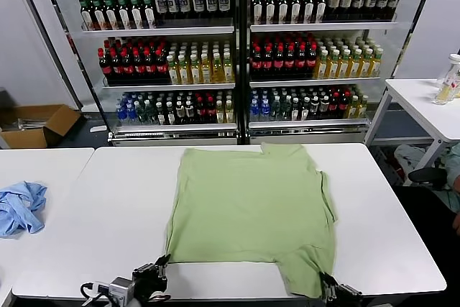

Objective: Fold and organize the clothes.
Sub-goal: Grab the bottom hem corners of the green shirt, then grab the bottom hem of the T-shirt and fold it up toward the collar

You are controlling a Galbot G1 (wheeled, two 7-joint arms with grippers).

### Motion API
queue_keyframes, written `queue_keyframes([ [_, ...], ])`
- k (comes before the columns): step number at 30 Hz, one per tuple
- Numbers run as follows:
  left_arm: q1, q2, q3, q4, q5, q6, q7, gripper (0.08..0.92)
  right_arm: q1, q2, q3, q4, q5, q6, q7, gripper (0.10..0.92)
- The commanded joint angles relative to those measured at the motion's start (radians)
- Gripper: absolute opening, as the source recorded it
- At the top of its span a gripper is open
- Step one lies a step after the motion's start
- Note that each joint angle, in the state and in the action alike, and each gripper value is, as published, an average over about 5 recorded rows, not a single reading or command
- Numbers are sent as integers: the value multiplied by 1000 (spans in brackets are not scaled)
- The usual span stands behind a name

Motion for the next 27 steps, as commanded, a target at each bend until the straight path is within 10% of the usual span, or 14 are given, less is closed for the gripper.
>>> queue_keyframes([
  [1,188,59,-116,-126,-27,-10,-5,83,-105,-25,100,101,64,-28,-23,107],
  [15,271,54,-154,-201,-25,-7,-12,83,-78,-26,103,152,61,-25,-25,106],
  [27,-100,82,-145,-3,-214,-85,113,83,387,-89,-12,-13,159,-103,60,107],
])
